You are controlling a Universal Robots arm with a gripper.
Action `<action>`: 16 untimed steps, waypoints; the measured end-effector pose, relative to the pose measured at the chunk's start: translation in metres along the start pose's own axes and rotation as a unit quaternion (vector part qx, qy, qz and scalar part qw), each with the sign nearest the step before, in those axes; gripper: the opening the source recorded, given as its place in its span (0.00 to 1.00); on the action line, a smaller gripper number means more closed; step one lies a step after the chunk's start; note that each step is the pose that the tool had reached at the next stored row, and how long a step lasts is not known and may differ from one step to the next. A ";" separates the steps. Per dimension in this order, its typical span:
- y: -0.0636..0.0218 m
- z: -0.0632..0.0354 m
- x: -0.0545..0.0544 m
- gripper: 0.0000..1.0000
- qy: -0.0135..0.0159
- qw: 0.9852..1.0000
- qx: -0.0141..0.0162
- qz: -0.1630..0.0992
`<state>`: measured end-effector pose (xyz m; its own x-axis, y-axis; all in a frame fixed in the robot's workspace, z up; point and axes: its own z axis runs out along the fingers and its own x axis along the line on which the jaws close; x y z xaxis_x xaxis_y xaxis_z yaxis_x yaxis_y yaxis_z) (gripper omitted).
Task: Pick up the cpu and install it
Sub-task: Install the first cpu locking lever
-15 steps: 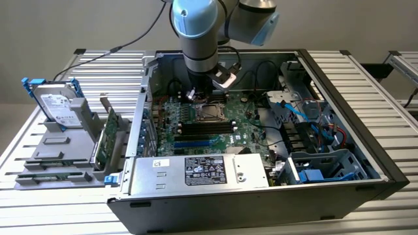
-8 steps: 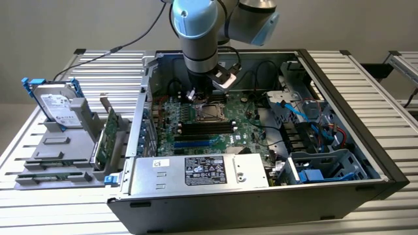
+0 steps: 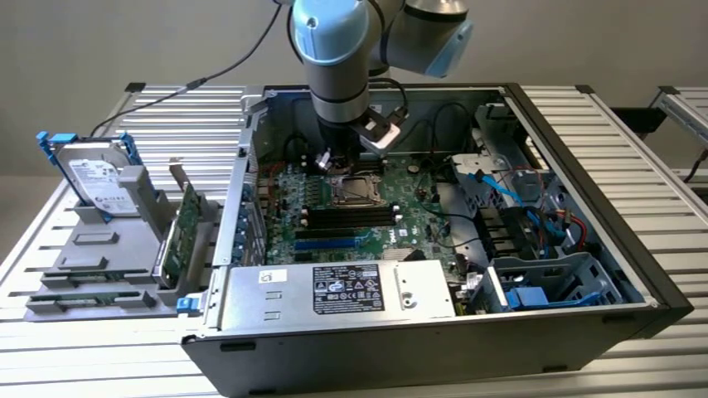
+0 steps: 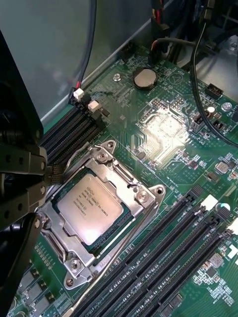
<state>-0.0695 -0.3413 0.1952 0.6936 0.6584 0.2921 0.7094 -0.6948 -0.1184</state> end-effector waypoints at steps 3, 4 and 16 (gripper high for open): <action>-0.0009 0.0005 0.001 0.11 0.000 1.000 0.000 -0.002; -0.0009 0.0005 0.001 0.11 -0.001 1.000 0.000 -0.002; -0.0011 -0.0004 0.001 0.11 -0.001 1.000 0.000 -0.003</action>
<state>-0.0695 -0.3399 0.1960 0.6893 0.6634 0.2911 0.7139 -0.6903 -0.1174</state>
